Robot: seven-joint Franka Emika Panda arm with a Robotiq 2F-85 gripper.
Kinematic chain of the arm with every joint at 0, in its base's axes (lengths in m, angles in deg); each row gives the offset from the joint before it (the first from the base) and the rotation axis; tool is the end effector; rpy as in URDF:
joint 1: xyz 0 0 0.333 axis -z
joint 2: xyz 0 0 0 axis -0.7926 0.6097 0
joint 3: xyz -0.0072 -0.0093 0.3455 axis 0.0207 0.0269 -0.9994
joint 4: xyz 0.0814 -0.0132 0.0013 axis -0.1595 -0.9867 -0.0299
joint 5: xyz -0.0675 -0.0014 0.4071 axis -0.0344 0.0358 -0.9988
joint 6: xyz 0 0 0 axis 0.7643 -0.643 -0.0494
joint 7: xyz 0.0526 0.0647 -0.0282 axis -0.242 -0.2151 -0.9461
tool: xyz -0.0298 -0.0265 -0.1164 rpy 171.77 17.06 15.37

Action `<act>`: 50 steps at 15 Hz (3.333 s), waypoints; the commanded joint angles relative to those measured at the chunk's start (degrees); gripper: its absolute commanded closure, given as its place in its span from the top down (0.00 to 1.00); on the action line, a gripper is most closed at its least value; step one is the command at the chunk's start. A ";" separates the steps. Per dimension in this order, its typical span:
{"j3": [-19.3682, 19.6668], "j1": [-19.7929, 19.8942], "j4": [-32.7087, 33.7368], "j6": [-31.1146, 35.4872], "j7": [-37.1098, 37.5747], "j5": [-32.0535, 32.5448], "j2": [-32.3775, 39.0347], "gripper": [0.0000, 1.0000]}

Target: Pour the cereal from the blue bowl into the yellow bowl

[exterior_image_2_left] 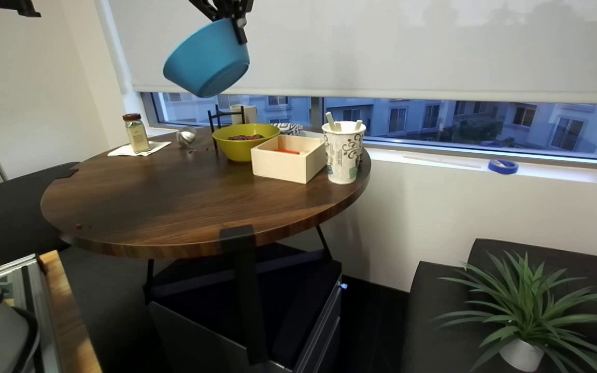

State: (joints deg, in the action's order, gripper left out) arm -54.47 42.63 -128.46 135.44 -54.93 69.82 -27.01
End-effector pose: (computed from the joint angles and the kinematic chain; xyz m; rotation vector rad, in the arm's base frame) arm 0.4340 -0.0006 0.5669 2.8846 0.7168 0.3241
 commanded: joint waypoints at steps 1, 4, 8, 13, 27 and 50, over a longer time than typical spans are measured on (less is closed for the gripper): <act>3.86 -0.25 -4.16 1.00 -8.03 -10.88 -0.43 0.01; 6.19 -0.55 -5.57 -0.72 -12.90 -19.61 1.82 0.01; 7.44 0.58 -5.91 -5.26 -16.11 -29.53 6.33 0.01; 6.56 4.34 -5.95 -7.86 -17.01 -34.38 12.83 0.01; 2.70 7.27 -8.41 0.15 -22.39 -32.19 16.33 0.01; -2.27 6.84 -11.71 9.12 -40.92 -38.69 22.87 0.01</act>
State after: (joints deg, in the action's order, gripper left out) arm -55.65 48.85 -139.65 142.70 -94.46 33.03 -4.68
